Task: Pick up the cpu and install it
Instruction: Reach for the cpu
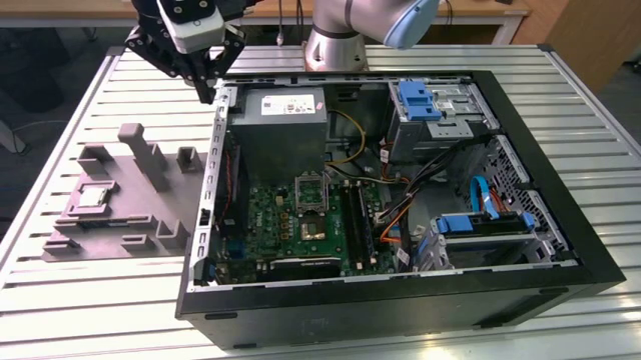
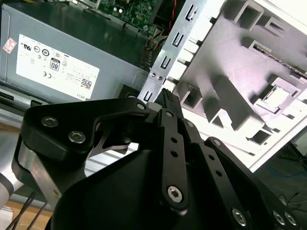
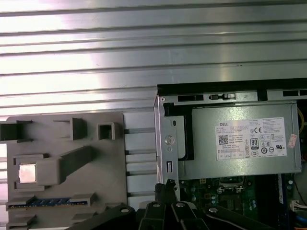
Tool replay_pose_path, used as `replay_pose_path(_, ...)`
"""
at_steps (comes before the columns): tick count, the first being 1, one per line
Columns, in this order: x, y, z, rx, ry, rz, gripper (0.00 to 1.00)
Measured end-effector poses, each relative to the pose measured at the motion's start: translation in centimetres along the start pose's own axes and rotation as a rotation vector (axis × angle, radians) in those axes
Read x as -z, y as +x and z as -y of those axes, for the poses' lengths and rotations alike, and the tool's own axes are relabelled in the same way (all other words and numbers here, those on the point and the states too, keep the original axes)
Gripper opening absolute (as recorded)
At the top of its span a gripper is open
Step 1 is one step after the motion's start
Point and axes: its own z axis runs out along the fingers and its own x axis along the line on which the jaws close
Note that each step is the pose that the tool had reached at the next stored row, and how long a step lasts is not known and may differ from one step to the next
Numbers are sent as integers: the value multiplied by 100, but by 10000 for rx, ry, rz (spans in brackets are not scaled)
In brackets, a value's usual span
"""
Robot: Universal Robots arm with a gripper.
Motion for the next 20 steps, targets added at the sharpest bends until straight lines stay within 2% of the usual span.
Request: replay_pose_path(20, -28, 16, 2, -4, 6, -87, 11)
